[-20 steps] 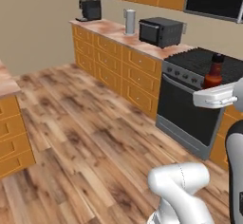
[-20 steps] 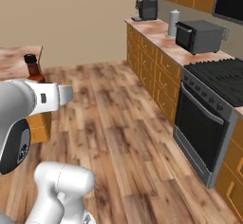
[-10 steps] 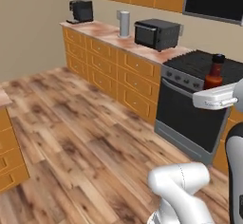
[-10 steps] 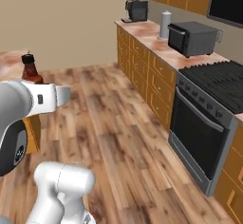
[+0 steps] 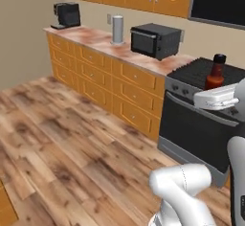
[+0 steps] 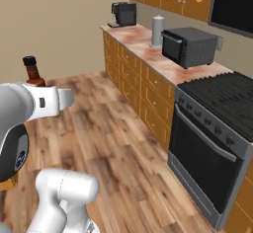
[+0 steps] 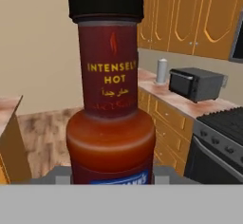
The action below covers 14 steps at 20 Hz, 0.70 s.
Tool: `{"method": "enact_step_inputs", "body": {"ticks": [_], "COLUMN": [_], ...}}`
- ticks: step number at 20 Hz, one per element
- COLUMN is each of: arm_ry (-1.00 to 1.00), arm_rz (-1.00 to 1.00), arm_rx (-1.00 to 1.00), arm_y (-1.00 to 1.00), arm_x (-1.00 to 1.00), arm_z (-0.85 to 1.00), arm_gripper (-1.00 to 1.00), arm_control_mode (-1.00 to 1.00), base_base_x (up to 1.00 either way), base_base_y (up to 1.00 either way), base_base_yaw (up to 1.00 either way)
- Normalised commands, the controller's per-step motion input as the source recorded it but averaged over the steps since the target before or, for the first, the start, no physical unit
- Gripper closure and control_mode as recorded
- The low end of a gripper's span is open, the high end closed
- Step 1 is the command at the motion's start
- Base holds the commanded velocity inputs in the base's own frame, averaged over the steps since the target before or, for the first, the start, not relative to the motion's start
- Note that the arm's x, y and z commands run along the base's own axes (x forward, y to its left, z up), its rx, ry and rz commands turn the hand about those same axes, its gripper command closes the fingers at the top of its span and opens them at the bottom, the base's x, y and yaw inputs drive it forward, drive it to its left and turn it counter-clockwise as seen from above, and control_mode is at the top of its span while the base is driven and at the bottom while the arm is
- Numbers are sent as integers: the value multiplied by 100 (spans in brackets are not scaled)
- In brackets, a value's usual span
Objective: Take 2 condiments from the cabinet and move them on the counter near the stove.Make sure the condiments are lined up with each other, next to each other.
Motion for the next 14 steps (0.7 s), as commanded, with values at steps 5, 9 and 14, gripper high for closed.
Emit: {"method": "enact_step_inputs", "body": {"ticks": [5,9,14], "arm_ry": [0,0,0], "arm_rz": [0,0,0], "arm_rx": [0,0,0], "arm_y": [0,0,0], "arm_x": [0,0,0], "arm_z": [0,0,0], "arm_gripper": [100,100,100], "arm_control_mode": [100,100,100], "base_base_x": [87,73,53], "base_base_y": [0,-4,-13], "base_base_yaw": [-27,-34,-40]}}
